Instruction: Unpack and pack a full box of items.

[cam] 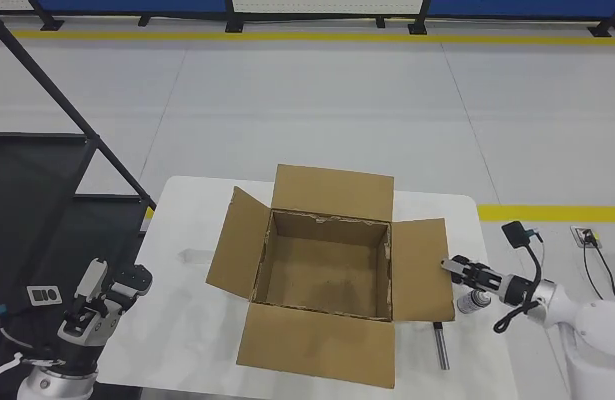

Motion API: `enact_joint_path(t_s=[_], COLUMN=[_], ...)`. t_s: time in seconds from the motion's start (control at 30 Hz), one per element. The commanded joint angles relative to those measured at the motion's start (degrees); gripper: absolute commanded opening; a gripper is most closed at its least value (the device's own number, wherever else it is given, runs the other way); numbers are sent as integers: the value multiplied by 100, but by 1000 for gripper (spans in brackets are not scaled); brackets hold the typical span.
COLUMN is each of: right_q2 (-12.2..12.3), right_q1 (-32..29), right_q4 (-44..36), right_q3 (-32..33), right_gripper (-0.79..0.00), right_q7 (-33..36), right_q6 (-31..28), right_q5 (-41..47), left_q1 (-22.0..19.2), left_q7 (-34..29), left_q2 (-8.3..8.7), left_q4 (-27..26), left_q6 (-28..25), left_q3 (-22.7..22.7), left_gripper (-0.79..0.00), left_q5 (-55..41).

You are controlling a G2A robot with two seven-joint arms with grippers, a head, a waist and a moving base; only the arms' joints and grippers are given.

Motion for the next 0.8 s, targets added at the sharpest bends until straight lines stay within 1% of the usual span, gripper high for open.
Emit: enact_joint_path(t_s=[0.0,0.1,0.13,0.27,0.77], right_q2=[13,34,41,68,122], right_q1=[39,85,98,130,265], right_q4=[0,-4,-11,-61,-296], right_q3=[-90,-211,-240,-345,-889], right_gripper=[-582,-653,-727,-785,-785], right_q7=[-14,-45,-65,-127,-469], right_q6=[49,125,153,279,867], right_q5=[-27,-51,-51,-27,97], left_q1=[0,0,0,0,0], left_q7=[0,0,0,0,0], left_q2=[0,0,0,0,0], left_q4=[0,0,0,0,0], left_q6=[0,0,0,0,0], left_q3=[0,0,0,0,0], left_gripper=[0,0,0,0,0], left_q5=[0,0,0,0,0])
